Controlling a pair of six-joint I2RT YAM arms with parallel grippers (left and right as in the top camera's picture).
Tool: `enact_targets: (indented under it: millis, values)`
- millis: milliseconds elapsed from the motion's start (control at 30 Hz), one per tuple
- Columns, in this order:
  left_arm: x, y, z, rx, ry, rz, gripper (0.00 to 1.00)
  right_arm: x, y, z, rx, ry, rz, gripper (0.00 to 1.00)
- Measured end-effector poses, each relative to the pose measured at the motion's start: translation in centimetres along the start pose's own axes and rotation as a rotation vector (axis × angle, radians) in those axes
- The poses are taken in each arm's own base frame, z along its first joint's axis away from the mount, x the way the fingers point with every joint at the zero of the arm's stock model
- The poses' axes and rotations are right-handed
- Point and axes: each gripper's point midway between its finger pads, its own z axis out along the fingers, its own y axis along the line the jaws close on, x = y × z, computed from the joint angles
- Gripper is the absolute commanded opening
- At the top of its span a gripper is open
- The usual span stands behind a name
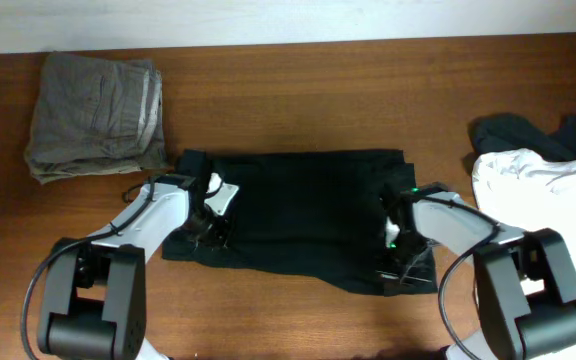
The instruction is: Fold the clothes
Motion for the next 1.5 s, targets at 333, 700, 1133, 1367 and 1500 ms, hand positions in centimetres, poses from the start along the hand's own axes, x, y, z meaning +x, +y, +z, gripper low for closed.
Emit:
enact_targets:
  millis: [333,700,1133,1367,1500]
  values:
    - [-2.1,2.0,-4.4,0.042,-0.092,-0.179,0.21,-4.4,2.2,-11.8,-0.184,-0.508,-0.1,0.19]
    - [-11.9,-0.2,-3.2,0.139,-0.375,0.05,0.1,-15.9,10.6,-10.0,-0.559,-0.583,-0.125,0.18]
    - [-13.5,5.3,-5.1,-0.169,-0.358,0.008,0.41,-16.9,3.7,-7.8,-0.663,-0.348,0.297,0.17]
    - [-7.9,5.7,-8.3,-0.116,-0.11,-0.164,0.65,-11.7,4.0,-13.9,-0.562,-0.483,-0.039,0.17]
    - [-6.1,8.3,-8.9,-0.083,-0.085,-0.285,0.81,-8.4,10.8,-14.6,-0.531,-0.512,-0.306,0.2]
